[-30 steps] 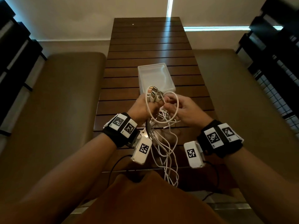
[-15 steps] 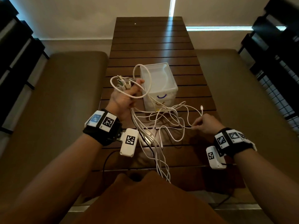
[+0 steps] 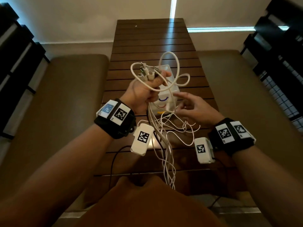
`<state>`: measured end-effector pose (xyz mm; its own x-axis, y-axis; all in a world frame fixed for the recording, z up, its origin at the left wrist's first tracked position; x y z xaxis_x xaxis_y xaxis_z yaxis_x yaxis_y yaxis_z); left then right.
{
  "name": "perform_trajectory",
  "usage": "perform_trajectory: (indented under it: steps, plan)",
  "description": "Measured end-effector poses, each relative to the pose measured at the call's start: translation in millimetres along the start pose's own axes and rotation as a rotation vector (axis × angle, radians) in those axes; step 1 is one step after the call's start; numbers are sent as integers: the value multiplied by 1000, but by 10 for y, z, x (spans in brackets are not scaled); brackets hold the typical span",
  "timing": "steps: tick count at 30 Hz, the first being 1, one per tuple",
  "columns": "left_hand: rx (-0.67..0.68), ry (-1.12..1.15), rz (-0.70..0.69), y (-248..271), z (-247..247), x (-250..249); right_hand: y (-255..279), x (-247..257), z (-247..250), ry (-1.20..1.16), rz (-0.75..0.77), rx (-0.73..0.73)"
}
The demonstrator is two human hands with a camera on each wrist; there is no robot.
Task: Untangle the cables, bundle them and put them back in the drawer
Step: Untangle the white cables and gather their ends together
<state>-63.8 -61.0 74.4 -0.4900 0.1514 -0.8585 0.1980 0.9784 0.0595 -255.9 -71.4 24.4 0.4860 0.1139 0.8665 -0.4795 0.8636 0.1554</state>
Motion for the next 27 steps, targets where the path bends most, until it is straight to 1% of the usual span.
perform_trajectory:
  steps: [1, 2, 4, 6, 7, 9, 10, 11, 14, 16, 18, 19, 20, 22, 25, 27]
  plan:
    - [5, -9, 3, -15, -33, 31, 7, 93, -9, -53, 9, 39]
    - [6, -22, 2, -22, -61, 47, 7, 138, 5, -84, 15, 24]
    - [23, -54, 13, -28, -101, 71, 32, 190, 76, -152, 8, -97]
    - [76, -93, 45, -39, -116, 93, 98, 209, 170, -257, -24, -212]
    - [113, -118, 63, -42, -136, 108, 148, 219, 213, -355, -52, -235]
    - [166, -194, 106, -25, -225, 160, 258, 221, 285, -618, -111, -236]
    - [183, -237, 127, -8, -293, 192, 316, 195, 323, -698, -122, -242]
    - [194, -287, 137, -1, -366, 232, 390, 193, 358, -707, -124, -261]
    - [301, -415, 166, 18, -584, 357, 600, 17, 456, -523, -134, -370]
    - [359, -488, 228, -10, -680, 457, 786, -208, 534, -447, -199, -457]
    - [379, -603, 255, -23, -767, 546, 1062, -491, 610, -273, -306, -542]
    - [396, -654, 267, -30, -809, 596, 1230, -643, 626, -160, -371, -549]
    - [429, -699, 276, -27, -864, 638, 1408, -837, 625, -60, -438, -527]
    - [501, -788, 287, -19, -965, 720, 1793, -1242, 570, 98, -604, -439]
    - [597, -831, 333, 20, -1134, 836, 2401, -1818, 459, 227, -928, -395]
    - [648, -815, 399, 55, -1225, 907, 2754, -2070, 356, 296, -1108, -392]
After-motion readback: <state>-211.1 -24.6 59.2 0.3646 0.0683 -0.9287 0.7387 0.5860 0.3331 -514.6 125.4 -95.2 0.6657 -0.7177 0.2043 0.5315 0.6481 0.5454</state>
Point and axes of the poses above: each hand's wrist, its own y-axis away from the middle knuckle, its own z-axis out of the back of the hand, x = y × z, the point moved 2 cm from there along -y, towards the middle knuckle, and after that the axes turned 10 degrees about y, right-handed, at the moved point
